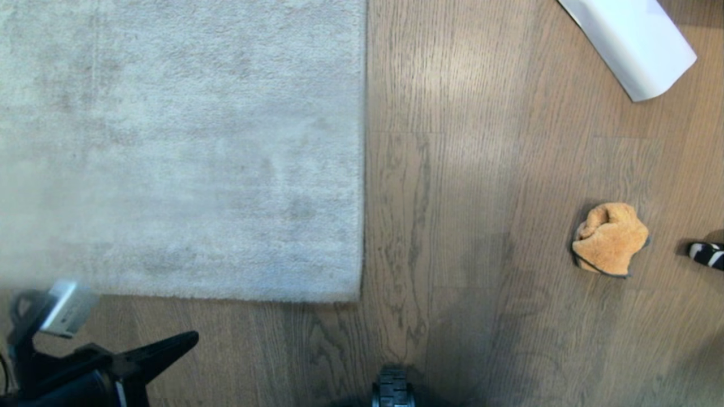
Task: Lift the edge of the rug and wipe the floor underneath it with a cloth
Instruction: Lift up the carpet
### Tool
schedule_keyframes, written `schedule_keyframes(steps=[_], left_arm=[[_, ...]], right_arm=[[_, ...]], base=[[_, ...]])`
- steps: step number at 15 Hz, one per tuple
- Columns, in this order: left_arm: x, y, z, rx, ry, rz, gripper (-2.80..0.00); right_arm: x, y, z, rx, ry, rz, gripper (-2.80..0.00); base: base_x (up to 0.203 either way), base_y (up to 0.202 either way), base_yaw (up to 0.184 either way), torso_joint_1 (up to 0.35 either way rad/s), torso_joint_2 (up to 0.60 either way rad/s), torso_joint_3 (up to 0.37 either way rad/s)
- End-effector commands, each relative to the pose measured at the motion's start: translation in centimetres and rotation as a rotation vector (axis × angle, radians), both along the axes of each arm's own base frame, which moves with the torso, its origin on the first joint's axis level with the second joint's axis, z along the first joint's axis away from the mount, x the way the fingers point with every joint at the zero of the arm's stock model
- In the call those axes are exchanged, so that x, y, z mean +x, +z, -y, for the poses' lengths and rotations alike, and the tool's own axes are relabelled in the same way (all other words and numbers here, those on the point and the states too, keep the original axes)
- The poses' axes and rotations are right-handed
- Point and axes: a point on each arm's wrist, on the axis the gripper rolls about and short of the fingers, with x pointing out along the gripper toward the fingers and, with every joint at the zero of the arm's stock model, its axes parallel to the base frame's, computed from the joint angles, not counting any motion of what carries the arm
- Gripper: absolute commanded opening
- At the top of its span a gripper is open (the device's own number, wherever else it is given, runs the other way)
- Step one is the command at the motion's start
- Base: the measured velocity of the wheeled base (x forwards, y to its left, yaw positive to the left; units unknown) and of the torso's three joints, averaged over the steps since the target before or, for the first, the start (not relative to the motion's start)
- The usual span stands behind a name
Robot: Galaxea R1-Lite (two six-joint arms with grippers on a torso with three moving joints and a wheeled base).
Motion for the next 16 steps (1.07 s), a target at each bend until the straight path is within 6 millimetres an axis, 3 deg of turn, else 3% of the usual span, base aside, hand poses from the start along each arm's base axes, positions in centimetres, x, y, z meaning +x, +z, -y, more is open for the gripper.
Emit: schedule_keyframes(steps=[1, 6, 9, 16], left_arm=[[2.5, -1.7, 0.9, 0.008, -0.036, -0.109, -2.80], [8.6, -4.7, 3.8, -0.006, -0.124, -0.095, -2.80], [11.9, -5.1, 6.3, -0.022, -0.179, -0.015, -2.80], [14.7, -4.3, 10.1, -0.040, -0.271, 0.029, -2.80]], right_arm=[[0.0, 0.0, 0.0, -0.001, 0.000, 0.001, -2.80], [0.0, 0.0, 0.0, -0.001, 0.000, 0.001, -2.80], [0.0, 0.0, 0.0, -0.001, 0.000, 0.001, -2.80], [0.0, 0.0, 0.0, -0.001, 0.000, 0.001, -2.80]], base=[[0.000, 0.000, 0.000, 0.000, 0.00, 0.000], [0.000, 0.000, 0.000, 0.000, 0.00, 0.000], [0.000, 0.000, 0.000, 0.000, 0.00, 0.000], [0.000, 0.000, 0.000, 0.000, 0.00, 0.000]])
